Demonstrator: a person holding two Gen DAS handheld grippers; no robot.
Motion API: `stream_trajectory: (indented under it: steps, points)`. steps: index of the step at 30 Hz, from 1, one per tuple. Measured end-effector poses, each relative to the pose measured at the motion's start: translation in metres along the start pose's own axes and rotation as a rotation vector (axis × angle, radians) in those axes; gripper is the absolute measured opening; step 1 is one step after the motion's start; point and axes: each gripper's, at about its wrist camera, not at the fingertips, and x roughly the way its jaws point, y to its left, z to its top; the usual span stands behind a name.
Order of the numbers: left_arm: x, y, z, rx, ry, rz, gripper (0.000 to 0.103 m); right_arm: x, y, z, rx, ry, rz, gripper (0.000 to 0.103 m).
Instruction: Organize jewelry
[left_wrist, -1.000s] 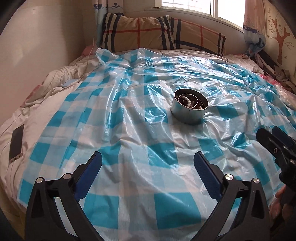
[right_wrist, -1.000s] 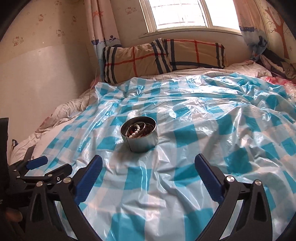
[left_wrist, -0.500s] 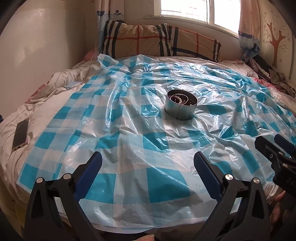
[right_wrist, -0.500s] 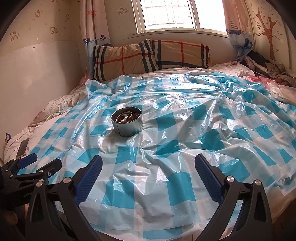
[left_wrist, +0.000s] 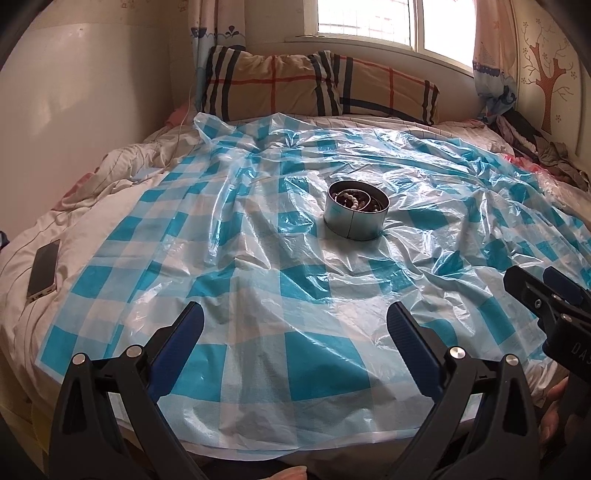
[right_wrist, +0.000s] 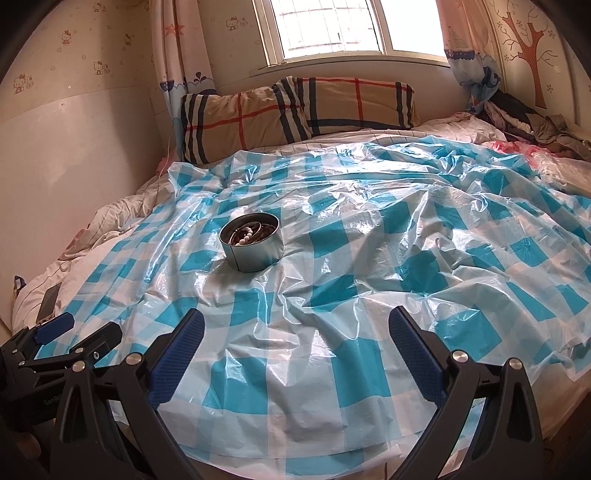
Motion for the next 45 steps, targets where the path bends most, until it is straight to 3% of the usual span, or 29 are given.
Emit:
stream_trajectory:
  steps: [16, 45]
  points:
    - [-0.013, -0.015, 0.005, 0.022, -0.025, -0.009, 0.095, 0.0, 0.002, -0.001, -0.015, 0.0, -0.004, 0.096]
    - [-0.007, -0.014, 0.005, 0.008, 0.03, -0.03, 0.095, -0.004, 0.0, 0.001, 0.0, -0.008, -0.001, 0.096]
